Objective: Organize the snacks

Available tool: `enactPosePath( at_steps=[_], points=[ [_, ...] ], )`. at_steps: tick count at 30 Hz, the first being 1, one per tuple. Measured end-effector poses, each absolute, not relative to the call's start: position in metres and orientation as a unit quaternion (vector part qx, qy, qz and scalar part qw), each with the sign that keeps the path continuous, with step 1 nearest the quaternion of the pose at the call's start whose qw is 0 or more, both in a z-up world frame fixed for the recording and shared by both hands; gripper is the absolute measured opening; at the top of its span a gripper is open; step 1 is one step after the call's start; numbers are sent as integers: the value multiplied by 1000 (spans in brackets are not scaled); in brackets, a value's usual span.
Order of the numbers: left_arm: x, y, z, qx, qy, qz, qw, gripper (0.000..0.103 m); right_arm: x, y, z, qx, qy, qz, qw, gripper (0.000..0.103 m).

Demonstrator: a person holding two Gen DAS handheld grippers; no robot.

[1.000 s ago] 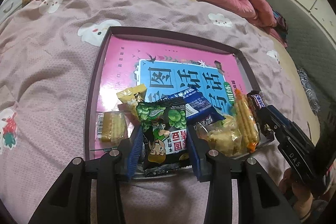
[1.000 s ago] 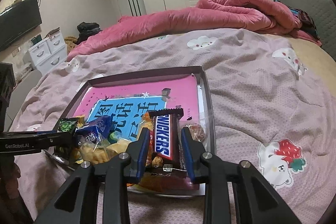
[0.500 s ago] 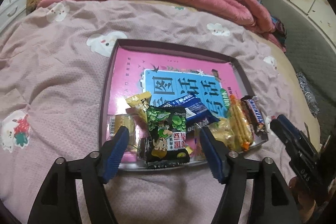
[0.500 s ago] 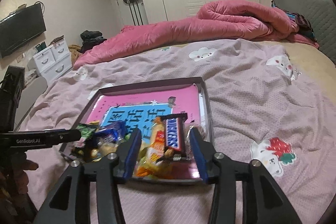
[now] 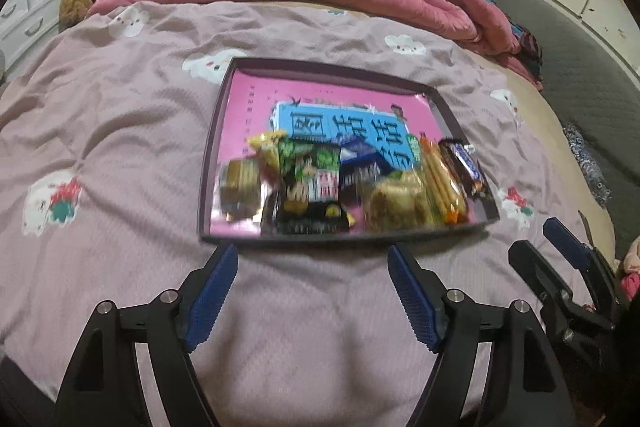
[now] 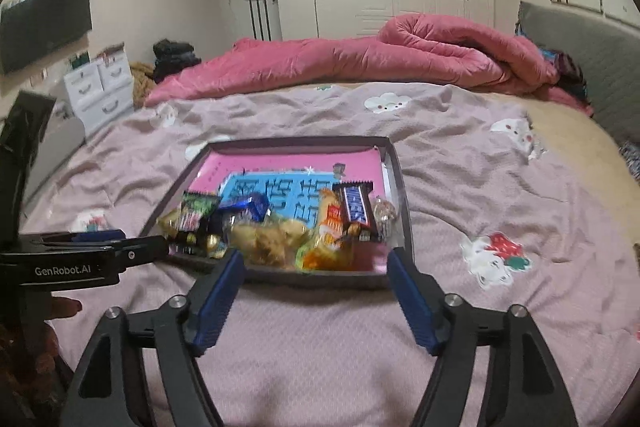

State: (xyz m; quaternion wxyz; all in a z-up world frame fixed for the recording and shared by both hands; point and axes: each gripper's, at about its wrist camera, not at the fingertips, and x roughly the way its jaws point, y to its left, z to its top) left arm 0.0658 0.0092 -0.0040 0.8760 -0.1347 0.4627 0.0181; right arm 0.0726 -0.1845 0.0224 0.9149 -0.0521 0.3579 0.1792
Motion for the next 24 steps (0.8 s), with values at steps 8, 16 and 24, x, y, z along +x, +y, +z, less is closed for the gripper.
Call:
enactPosePath(
  at_steps=[8, 16, 24],
  points=[
    [33, 7, -10, -124, 483, 31, 866, 79, 52, -180, 18, -53, 383, 180, 905, 75],
    [18, 4, -8, -111, 483, 28, 868, 79, 49, -183, 12, -54, 390, 169, 903, 77],
    [15, 6, -5, -111, 476, 34, 872, 79, 51, -185, 10, -50, 394, 169, 902, 80]
  ],
)
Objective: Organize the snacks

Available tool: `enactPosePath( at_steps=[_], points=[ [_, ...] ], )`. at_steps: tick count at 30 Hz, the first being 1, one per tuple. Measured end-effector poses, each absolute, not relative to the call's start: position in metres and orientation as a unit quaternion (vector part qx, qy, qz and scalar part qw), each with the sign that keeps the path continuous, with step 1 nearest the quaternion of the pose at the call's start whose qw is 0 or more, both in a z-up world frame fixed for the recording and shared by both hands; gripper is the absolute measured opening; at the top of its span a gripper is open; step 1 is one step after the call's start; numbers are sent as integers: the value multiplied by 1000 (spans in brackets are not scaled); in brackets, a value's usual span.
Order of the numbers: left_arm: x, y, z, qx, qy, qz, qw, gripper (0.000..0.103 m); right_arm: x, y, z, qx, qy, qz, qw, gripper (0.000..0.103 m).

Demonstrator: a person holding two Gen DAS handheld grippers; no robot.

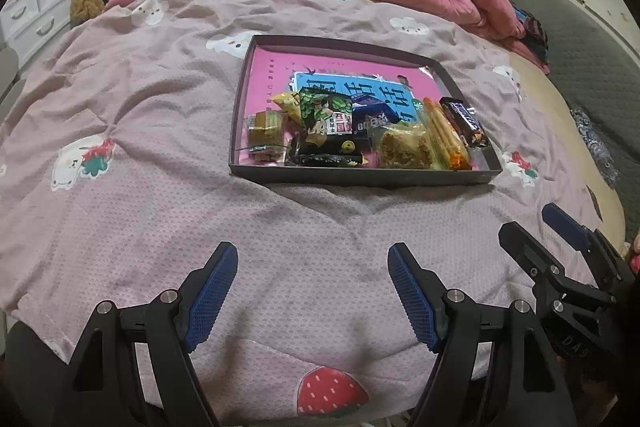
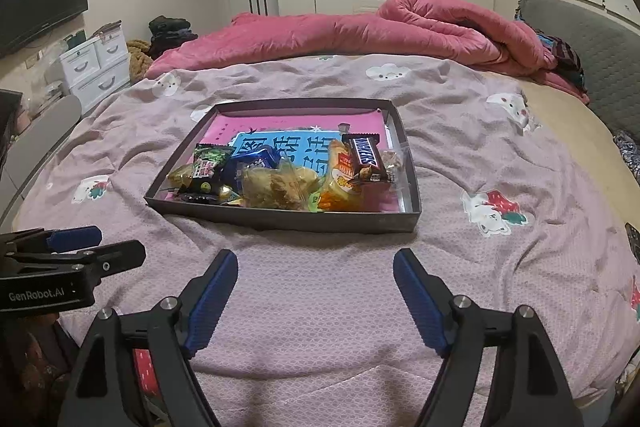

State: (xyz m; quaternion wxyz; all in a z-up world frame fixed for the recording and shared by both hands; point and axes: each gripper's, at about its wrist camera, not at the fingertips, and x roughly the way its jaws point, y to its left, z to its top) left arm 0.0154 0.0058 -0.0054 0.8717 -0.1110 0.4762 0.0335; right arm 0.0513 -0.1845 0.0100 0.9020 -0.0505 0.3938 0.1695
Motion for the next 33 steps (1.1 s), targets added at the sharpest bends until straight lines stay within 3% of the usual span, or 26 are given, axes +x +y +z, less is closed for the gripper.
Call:
enactPosePath(
  at_steps=[33],
  points=[
    [17, 8, -6, -106, 483, 40, 868, 79, 53, -187, 8, -44, 398, 169, 901, 83]
  ],
)
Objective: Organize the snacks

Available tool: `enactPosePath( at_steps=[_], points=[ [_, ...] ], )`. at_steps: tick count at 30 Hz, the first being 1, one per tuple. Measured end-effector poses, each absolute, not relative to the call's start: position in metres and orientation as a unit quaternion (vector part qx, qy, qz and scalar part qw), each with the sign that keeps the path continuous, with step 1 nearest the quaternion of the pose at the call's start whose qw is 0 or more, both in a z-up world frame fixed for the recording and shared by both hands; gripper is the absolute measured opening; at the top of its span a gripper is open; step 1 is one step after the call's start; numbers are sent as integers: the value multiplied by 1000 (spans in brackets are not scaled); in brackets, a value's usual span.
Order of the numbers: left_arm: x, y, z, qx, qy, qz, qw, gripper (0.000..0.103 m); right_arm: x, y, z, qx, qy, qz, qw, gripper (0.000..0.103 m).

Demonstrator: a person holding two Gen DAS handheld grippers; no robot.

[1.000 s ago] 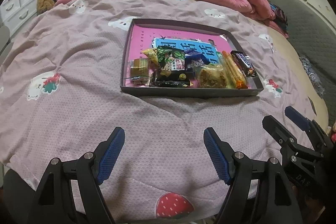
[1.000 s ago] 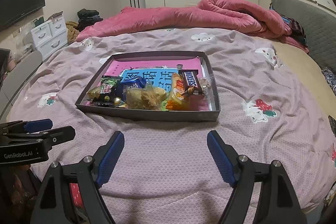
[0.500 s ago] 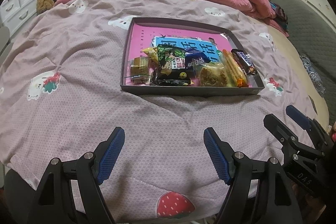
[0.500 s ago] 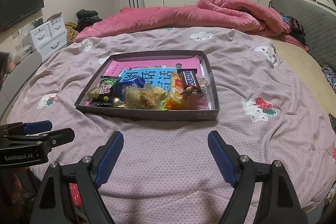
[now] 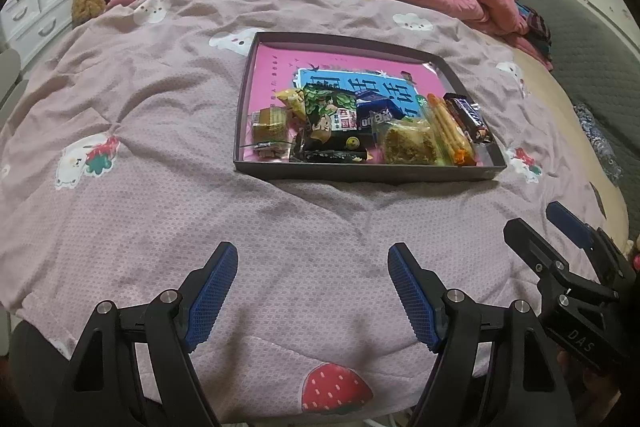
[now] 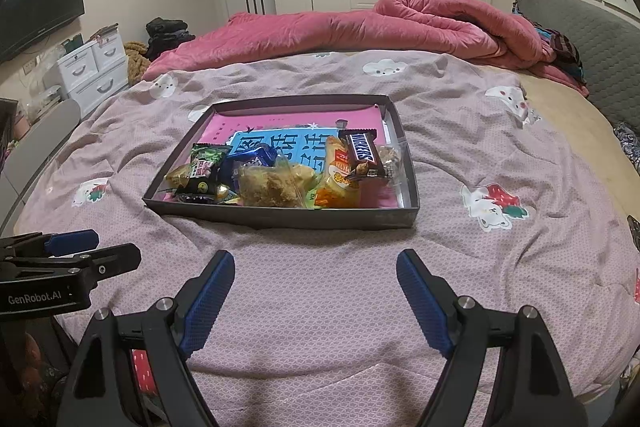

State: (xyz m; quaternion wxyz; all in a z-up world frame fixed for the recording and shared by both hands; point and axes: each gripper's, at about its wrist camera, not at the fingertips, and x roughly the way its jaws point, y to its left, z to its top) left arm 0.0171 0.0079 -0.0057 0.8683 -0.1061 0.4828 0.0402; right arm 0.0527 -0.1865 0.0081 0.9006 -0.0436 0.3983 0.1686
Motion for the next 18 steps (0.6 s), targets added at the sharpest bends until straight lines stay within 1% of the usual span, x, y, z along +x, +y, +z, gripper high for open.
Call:
enactPosePath(
  at_steps=[18],
  points=[
    [17, 8, -5, -87, 482, 61, 870, 79, 52, -185, 8, -44, 399, 169, 900, 86]
  ],
)
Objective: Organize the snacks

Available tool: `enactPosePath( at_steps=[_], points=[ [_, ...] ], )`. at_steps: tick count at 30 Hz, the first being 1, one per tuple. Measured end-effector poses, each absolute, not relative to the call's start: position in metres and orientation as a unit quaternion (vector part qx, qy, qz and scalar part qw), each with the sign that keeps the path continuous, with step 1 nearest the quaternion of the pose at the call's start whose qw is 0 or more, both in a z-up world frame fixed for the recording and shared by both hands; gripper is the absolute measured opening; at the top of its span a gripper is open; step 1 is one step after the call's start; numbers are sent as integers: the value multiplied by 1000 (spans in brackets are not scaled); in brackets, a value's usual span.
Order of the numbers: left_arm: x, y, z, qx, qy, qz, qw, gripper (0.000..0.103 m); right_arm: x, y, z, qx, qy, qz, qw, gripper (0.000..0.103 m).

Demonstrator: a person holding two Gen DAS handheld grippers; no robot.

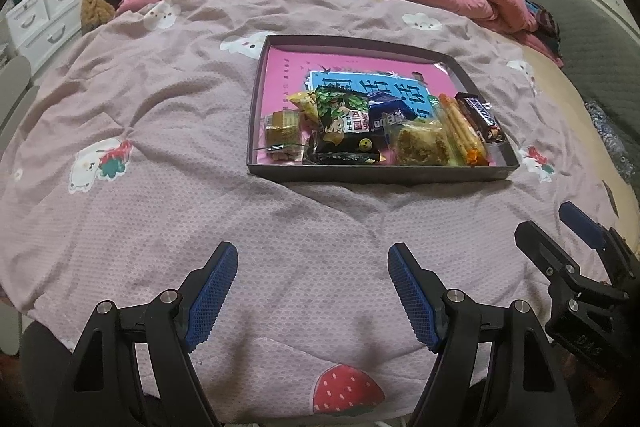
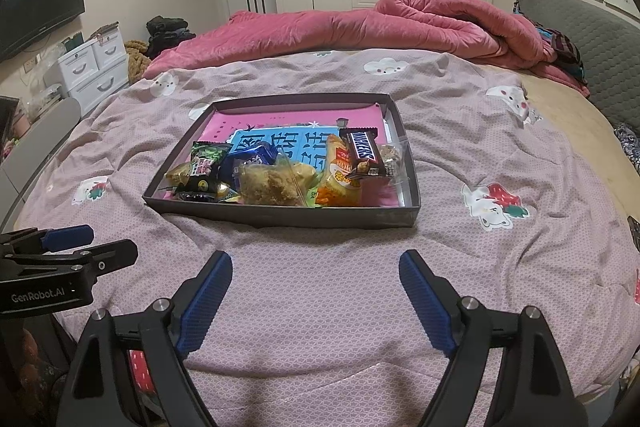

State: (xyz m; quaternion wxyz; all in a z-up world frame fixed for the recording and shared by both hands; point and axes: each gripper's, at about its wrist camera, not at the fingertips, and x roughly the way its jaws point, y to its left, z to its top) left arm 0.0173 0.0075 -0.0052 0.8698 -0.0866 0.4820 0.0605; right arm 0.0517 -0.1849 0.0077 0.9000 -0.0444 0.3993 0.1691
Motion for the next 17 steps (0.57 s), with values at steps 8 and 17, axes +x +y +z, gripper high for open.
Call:
enactPosePath(
  at_steps=[8, 17],
  points=[
    [17, 8, -7, -85, 483, 65, 869, 79, 52, -185, 7, -44, 400, 169, 900, 87],
    [18, 8, -5, -84, 464, 66, 880, 79, 54, -189, 6, -42, 401, 165, 900, 89]
  ],
)
